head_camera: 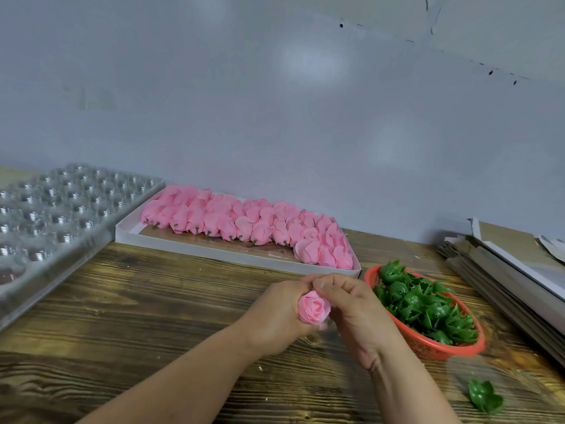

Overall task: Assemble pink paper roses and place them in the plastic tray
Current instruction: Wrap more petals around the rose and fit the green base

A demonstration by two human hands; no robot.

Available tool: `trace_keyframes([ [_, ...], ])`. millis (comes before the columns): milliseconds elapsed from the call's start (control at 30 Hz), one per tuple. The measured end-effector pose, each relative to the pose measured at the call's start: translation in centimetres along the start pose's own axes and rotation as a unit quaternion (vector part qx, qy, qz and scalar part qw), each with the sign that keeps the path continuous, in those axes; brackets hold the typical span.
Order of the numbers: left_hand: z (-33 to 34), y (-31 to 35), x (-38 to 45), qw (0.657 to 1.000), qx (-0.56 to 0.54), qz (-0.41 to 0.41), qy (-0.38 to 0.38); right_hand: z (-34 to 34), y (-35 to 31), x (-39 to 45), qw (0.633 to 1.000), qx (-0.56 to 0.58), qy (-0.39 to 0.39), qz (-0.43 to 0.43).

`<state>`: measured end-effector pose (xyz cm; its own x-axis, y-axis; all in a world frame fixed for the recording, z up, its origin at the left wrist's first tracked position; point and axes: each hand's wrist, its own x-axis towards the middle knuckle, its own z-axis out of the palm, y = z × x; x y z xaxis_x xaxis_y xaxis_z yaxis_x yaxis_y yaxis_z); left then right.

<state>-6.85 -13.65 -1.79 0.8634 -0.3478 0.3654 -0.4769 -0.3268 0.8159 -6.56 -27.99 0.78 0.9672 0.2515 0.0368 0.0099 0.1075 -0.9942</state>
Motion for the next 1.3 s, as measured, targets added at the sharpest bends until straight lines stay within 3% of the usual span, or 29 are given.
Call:
trace_keyframes([
  [200,0.1,-0.3,0.1,1.000,-0.009,-0.012,-0.017,0.0,-0.5,-0.3,0.998,-0.043,-0.051,-0.005],
  [333,0.4,-0.5,0.1,0.999,0.013,-0.024,-0.019,0.5,-0.2,-0.3,1.000,-0.025,-0.016,0.009],
  [467,-0.1,-0.5,0.1,0.999,-0.017,-0.030,0.026,0.2,-0.3,-0.1,0.999,0.023,0.024,0.023],
  [800,-0.2,0.1,0.2,0.994,-0.037,-0.052,0.088,0.5,0.1,0.0,0.998,0.027,0.053,-0.009],
  [900,-0.3,0.2,0.4,0.994,-0.041,-0.066,0.082,0.6,-0.6,-0.4,0.987,-0.062,0.071,-0.127],
  [1000,-0.4,0.4,0.5,0.992,-0.027,-0.101,0.067,1.2,-0.9,-1.2,0.955,-0.185,0.003,-0.232],
  [1100,-0.4,0.6,0.5,0.985,-0.115,-0.113,0.065,1.9,-0.3,-1.3,0.925,-0.274,-0.018,-0.261],
  [1300,-0.1,0.8,0.3,0.985,-0.119,-0.109,0.062,2.4,0.1,-1.1,0.890,-0.347,0.013,-0.296],
])
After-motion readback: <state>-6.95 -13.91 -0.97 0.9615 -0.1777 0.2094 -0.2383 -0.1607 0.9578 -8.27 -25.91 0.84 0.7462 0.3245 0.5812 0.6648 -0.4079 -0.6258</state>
